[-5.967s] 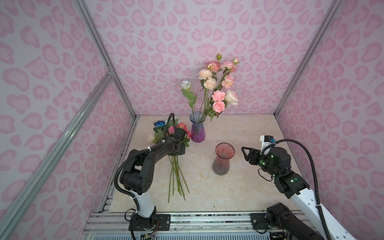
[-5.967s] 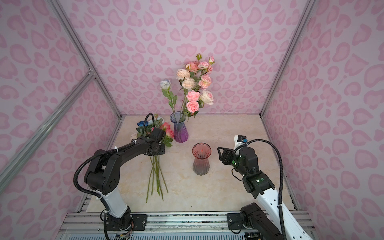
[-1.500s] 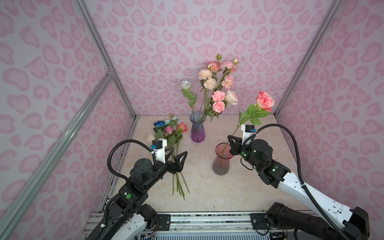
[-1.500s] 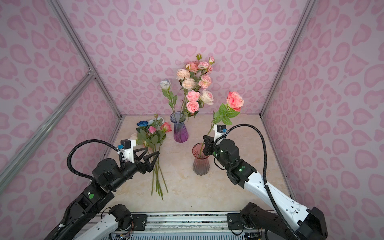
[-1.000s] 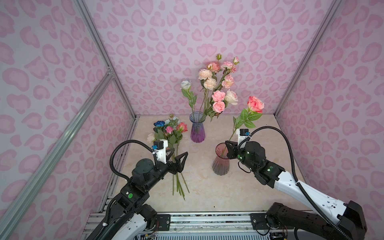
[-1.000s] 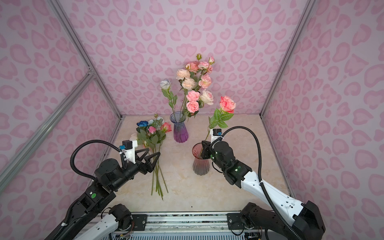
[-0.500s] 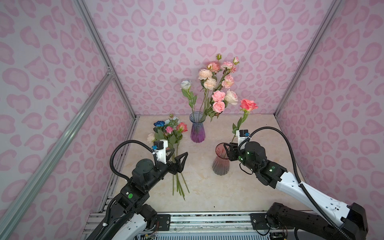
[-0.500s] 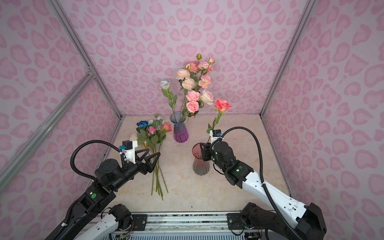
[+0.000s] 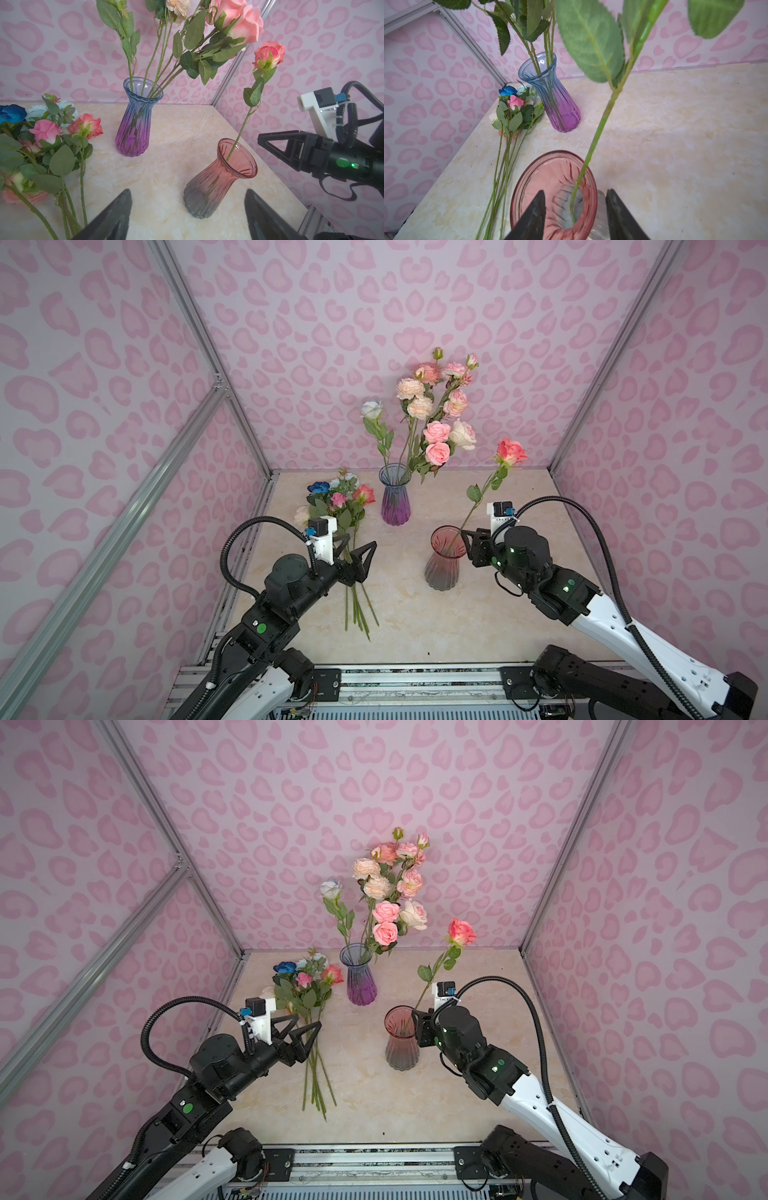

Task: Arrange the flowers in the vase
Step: 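Open the right gripper and draw back while the left gripper reaches the bunch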

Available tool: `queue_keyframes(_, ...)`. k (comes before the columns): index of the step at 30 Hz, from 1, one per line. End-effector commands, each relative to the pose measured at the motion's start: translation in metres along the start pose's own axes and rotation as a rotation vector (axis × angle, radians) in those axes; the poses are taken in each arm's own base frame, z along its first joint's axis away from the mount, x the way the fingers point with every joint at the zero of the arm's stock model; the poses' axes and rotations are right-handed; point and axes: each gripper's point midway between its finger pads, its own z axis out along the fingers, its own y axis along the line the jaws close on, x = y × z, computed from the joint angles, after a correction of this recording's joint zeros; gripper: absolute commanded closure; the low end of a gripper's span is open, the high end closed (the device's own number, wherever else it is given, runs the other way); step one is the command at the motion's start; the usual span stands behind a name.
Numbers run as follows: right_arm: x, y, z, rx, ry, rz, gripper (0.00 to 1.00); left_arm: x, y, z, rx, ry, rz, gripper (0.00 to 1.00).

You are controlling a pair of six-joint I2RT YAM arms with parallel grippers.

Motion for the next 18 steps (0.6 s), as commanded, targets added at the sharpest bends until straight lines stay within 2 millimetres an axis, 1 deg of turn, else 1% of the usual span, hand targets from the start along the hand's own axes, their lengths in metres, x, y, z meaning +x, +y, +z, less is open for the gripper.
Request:
queue_keyframes(1, 0.001, -0.007, -0.015, 0.023, -0.006, -0.005, 0.52, -0.007, 0.022, 0.008, -0.125, -0.046, -0.046, 0.16)
queue_keyframes(3, -0.004, -0.008, -0.027, 0.02, -0.032, -0.008, 0.52, 0.002, 0.053, 0.017, -0.297, -0.014, -0.075, 0.21)
queue_keyframes(4, -0.006, -0.01, -0.031, 0.026, -0.042, -0.012, 0.53, 0.007, 0.068, 0.022, -0.382, 0.011, -0.081, 0.26)
queue_keyframes(6, -0.011, -0.014, -0.04, 0.035, -0.069, -0.012, 0.57, 0.019, 0.101, 0.035, -0.526, 0.092, -0.113, 0.4)
queue_keyframes(7, -0.012, -0.015, -0.043, 0.036, -0.079, -0.016, 0.58, 0.026, 0.114, 0.043, -0.554, 0.129, -0.146, 0.46)
queue_keyframes(9, -0.013, -0.016, -0.046, 0.035, -0.088, -0.027, 0.59, 0.049, 0.144, 0.062, -0.604, 0.225, -0.224, 0.57)
queue_keyframes(10, -0.013, -0.017, -0.047, 0.038, -0.09, -0.031, 0.6, 0.059, 0.156, 0.067, -0.633, 0.268, -0.24, 0.61)
queue_keyframes(12, -0.011, -0.02, -0.047, 0.044, -0.098, -0.037, 0.6, 0.084, 0.178, 0.076, -0.7, 0.37, -0.233, 0.63)
queue_keyframes(15, -0.006, -0.025, -0.044, 0.048, -0.101, -0.038, 0.6, 0.116, 0.19, 0.088, -0.719, 0.488, -0.214, 0.62)
queue_keyframes(18, -0.006, -0.027, -0.042, 0.035, -0.104, -0.03, 0.59, 0.138, 0.205, 0.099, -0.765, 0.593, -0.179, 0.61)
